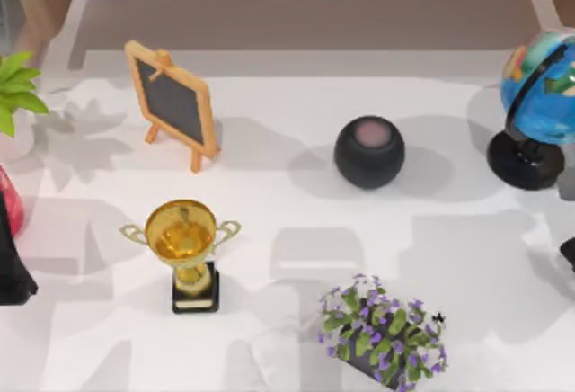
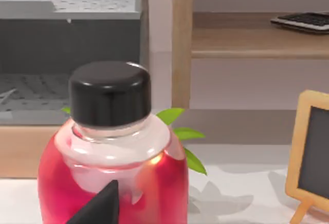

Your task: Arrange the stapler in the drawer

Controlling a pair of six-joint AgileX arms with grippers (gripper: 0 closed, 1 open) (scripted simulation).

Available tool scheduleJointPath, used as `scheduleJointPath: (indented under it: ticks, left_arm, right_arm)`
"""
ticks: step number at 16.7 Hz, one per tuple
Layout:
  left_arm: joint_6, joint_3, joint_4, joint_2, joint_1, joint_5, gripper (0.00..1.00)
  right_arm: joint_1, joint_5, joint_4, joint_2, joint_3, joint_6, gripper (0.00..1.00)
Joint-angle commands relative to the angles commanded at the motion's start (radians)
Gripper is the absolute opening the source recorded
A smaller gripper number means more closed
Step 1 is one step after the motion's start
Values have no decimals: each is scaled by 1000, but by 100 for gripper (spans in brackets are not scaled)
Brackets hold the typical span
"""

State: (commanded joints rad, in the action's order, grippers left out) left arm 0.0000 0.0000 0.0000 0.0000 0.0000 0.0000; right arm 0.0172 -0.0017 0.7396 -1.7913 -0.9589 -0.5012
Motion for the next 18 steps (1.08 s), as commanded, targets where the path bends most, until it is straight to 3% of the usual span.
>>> scheduleJointPath:
  ticks: [9, 18]
  left_arm:
    - [0, 0, 0, 0, 0, 0, 100]
    - [0, 0, 0, 0, 0, 0, 100]
  right_arm:
    - [0, 0, 0, 0, 0, 0, 2]
    - [0, 0, 0, 1, -1, 1, 0]
